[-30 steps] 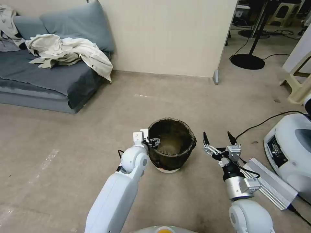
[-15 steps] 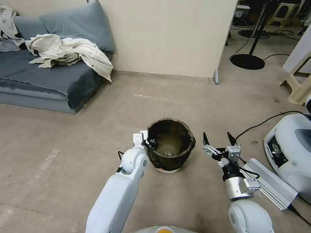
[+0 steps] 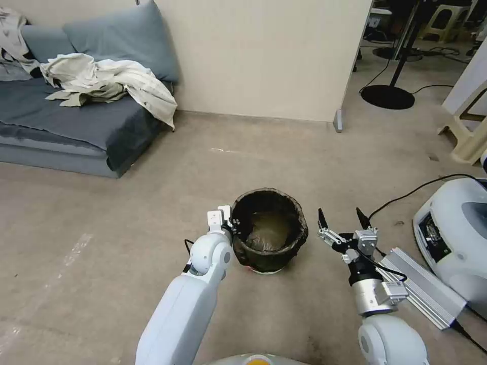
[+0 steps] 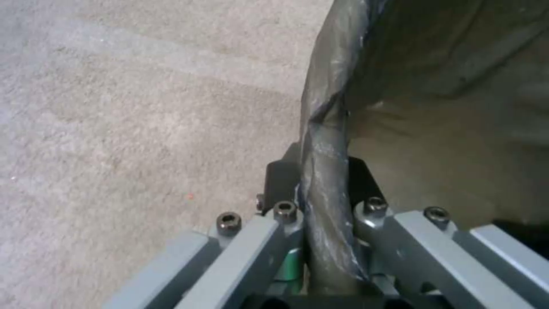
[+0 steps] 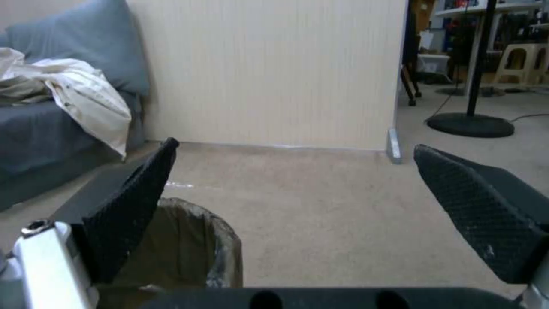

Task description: Pick up the trash can from the floor.

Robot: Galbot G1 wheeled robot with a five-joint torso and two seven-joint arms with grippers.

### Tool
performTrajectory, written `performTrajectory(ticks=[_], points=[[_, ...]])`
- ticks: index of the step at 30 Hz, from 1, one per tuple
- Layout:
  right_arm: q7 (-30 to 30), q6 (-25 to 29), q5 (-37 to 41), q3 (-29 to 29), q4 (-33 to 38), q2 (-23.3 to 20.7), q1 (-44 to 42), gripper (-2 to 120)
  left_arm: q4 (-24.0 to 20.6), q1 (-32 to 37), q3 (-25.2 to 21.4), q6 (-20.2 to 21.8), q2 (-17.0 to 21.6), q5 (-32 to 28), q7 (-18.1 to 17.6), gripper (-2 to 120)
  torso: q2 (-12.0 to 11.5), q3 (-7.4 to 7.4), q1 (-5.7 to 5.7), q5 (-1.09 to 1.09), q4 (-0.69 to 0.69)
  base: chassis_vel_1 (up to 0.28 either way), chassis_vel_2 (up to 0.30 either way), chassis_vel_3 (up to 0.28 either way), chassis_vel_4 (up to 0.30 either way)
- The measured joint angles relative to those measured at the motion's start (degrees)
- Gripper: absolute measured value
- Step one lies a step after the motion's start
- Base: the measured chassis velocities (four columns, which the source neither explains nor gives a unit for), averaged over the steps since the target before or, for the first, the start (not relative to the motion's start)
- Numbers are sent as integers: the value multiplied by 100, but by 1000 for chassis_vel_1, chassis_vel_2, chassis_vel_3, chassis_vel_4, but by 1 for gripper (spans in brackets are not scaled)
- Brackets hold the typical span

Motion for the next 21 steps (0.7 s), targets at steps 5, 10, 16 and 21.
performTrajectory(ticks=[5,10,16,21], points=[[3,11,-11,-6,28,-8,-21,100,-319,89,-170,-18,55,-80,-25,1,0,0,0,1,2,0,0,0,0],[3,11,-12,-4,47,-30,-36,100,-632,129,-292,13,123,-380,-102,1,0,0,0,2,2,0,0,0,0],[4,7,-13,-5,59,-44,-44,100,-964,222,-398,81,192,-631,-178,1,0,0,0,1,2,0,0,0,0],[4,-8,-21,-13,67,-47,-40,100,-1262,314,-470,145,254,-856,-245,1,0,0,0,1,1,0,0,0,0]])
